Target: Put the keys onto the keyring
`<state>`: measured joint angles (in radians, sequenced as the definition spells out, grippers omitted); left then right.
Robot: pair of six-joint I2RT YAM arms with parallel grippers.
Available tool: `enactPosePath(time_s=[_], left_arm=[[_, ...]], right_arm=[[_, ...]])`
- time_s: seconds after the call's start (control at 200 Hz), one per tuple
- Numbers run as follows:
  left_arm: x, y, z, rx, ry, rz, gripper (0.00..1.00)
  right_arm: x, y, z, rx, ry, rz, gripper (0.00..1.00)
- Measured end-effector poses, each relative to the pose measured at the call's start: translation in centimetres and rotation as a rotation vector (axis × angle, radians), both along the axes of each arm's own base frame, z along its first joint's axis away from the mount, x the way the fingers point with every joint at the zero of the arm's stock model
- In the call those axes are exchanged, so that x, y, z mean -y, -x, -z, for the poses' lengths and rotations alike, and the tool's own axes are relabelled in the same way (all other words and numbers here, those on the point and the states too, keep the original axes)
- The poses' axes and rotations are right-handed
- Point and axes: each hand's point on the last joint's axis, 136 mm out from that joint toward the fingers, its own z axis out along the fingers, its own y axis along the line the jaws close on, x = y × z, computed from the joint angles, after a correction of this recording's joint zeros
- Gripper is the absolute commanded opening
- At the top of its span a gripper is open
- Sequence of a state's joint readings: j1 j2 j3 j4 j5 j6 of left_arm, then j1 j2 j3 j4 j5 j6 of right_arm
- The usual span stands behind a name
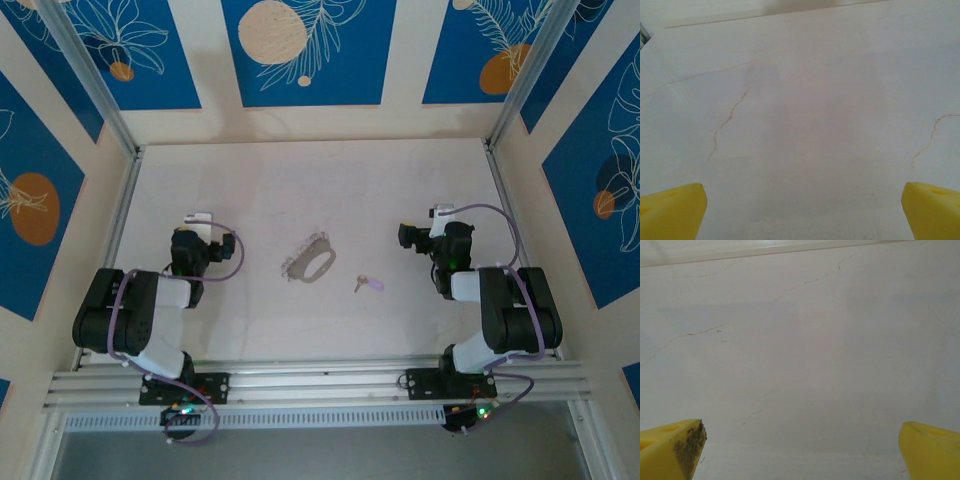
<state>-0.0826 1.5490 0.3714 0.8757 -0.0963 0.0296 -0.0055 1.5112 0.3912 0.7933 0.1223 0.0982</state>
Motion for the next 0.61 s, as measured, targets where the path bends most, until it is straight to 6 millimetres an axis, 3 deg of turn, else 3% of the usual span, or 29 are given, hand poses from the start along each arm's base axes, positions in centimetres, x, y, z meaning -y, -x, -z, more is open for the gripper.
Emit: enactPosePath(time_s=[0.3, 0.48, 0.605], left_arm=[[0.0, 0.0, 0.0, 0.0, 0.0, 0.0, 1.0], [0.0, 0.1, 0.0, -0.011, -0.002, -0.002, 0.99], [-0.1, 0.1, -1.9, 0.0, -0.003, -0.008, 0.98]], right_arm=[[-0.2, 0.0, 0.2, -0.007, -0.01, -0.008, 1.0], [0.0, 0.1, 0.3, -0.015, -0.011, 0.006, 0.94], [0.3, 0.1, -1.0, -0.03, -0.011, 0.028, 0.94]])
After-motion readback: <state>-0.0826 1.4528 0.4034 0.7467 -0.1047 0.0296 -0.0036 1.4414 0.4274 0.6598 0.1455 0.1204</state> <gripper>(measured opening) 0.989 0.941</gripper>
